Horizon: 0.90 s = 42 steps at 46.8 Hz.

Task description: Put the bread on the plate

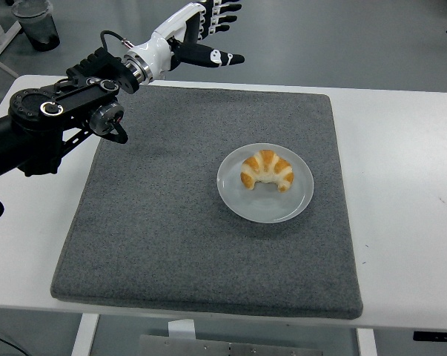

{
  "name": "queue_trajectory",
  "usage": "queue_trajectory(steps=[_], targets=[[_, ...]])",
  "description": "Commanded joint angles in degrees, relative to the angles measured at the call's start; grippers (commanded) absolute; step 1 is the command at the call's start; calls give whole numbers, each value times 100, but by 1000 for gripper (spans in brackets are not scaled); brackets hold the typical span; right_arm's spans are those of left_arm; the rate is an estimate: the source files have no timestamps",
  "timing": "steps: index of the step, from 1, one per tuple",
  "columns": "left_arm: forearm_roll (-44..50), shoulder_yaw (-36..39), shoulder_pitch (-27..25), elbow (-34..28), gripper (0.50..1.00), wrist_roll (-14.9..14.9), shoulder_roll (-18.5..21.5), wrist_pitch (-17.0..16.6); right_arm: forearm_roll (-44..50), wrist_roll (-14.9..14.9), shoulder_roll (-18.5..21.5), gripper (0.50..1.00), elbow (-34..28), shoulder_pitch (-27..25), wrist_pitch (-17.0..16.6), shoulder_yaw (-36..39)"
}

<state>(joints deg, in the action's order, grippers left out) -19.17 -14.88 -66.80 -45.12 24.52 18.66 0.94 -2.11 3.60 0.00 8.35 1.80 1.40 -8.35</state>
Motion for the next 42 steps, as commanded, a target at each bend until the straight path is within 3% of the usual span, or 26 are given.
queue_trajectory(steps=[1, 19, 35, 42], targets=[[369, -199, 0, 267, 988, 0, -20, 29, 0, 0, 0, 930, 0, -4, -9, 0], [1820, -674, 255, 944, 990, -8, -29, 284, 0, 0, 0, 930, 0, 5, -9, 0], [3059, -691, 483, 997, 990, -52, -21, 390, 0, 0, 0, 932, 0, 5, -26, 0], [3429, -735, 588, 997, 990, -377, 23, 390, 0, 0, 0, 930, 0, 5, -17, -9]])
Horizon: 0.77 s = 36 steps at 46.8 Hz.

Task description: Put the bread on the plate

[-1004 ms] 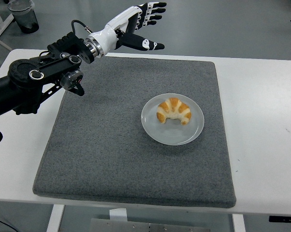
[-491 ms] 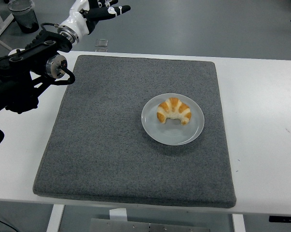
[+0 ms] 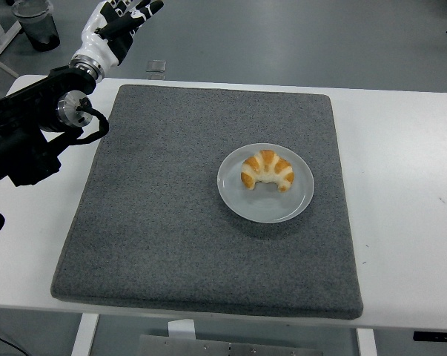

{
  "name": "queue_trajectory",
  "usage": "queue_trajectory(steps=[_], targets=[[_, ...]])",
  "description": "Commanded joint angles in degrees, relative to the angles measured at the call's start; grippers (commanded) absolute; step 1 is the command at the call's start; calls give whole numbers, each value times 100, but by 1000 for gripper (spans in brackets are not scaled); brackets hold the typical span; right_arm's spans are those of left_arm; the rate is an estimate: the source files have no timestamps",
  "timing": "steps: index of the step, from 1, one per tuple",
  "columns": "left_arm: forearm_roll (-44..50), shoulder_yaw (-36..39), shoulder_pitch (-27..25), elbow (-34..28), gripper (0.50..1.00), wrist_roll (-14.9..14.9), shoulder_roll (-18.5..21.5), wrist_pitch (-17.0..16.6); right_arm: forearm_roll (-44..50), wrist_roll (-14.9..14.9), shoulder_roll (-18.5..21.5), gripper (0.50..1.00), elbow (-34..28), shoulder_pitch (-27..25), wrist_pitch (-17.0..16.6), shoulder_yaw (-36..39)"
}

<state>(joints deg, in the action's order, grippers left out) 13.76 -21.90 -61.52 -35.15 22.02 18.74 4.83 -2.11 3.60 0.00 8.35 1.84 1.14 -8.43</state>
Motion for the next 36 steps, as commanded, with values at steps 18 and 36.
queue_trajectory(steps=[18, 36], targets=[[101, -323, 553, 9, 988, -225, 279, 536, 0, 0, 0, 930, 0, 0, 27, -1], [101, -323, 589, 35, 990, -181, 305, 739, 9, 0, 0, 932, 18, 0, 18, -1]])
